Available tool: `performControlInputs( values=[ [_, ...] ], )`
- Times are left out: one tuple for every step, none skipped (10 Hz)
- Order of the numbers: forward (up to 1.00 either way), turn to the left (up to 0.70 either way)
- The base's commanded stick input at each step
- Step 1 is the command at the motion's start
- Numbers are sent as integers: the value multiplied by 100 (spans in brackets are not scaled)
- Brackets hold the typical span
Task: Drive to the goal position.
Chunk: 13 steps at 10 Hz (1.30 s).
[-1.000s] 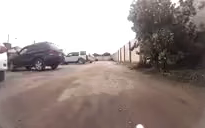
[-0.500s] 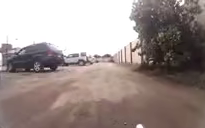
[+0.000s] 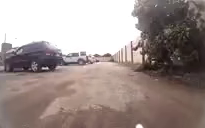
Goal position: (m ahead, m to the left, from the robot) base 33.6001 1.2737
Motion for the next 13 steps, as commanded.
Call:
performControlInputs(
  values=[
    [50,0],
    [50,0],
    [50,0],
    [50,0],
    [50,0],
    [50,0],
    [50,0],
    [50,0],
    [50,0],
    [50,0],
    [50,0],
    [50,0],
    [50,0]
  ],
)
